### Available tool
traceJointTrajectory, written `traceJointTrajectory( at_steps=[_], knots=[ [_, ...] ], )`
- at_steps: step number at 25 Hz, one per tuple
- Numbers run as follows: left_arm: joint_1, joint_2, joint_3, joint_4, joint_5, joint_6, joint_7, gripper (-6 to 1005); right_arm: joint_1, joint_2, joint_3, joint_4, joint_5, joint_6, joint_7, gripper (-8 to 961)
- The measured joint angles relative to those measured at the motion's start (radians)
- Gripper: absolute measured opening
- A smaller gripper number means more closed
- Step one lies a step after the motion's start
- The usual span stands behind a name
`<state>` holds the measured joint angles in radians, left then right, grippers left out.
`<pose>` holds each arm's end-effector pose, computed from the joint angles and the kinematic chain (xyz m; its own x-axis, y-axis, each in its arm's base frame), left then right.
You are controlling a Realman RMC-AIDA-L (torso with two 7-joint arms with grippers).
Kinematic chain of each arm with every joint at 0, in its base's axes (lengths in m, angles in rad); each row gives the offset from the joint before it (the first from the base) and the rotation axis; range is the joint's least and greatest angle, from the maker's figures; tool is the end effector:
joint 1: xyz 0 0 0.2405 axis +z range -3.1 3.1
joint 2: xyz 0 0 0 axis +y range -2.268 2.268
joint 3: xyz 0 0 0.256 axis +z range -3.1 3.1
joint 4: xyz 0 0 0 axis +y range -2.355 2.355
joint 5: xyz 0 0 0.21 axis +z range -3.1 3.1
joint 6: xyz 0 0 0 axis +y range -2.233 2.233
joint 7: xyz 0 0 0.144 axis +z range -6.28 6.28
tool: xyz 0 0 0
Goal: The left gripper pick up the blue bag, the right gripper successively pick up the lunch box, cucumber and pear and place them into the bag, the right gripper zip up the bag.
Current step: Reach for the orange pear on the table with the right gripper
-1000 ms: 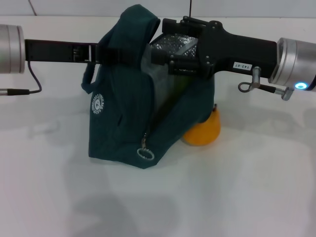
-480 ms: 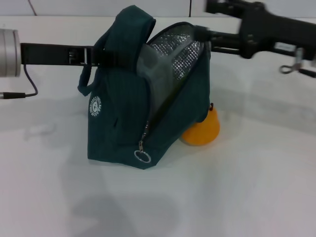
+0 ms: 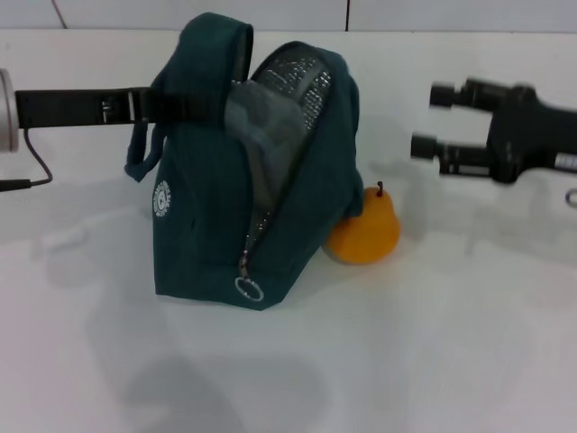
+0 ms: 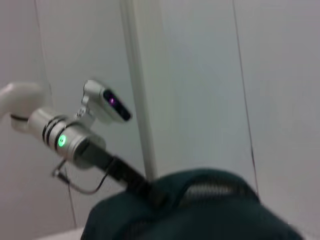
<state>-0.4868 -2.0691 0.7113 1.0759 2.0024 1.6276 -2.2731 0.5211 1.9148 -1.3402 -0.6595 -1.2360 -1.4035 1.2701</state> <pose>-0.2341 0.3459 0.0713 0.4346 0.7292 0.5285 0.8453 -0.5327 0.0399 0.2079 0.3570 0.0173 0.7698 -0.1015 -0.6302 -0.2763 -0.9430 -0.1857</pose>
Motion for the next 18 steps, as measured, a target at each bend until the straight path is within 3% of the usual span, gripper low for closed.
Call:
traceJointTrajectory(
  at_steps=[2, 8, 18],
  knots=[
    [0.002, 0.004, 0.000, -0.027, 0.000, -0.017, 0.013, 44, -0.024, 0.022, 0.001, 0.000, -0.035, 0.007, -0.026, 772],
    [0.013, 0.006, -0.001, -0.044, 0.002, -0.045, 0.029, 44, -0.038, 0.060, 0.002, 0.026, -0.051, 0.052, -0.085, 770],
    [0.022, 0.006, -0.001, -0.076, 0.002, -0.107, 0.052, 45, -0.028, 0.092, 0.001, 0.089, -0.064, 0.104, -0.161, 768]
  ],
)
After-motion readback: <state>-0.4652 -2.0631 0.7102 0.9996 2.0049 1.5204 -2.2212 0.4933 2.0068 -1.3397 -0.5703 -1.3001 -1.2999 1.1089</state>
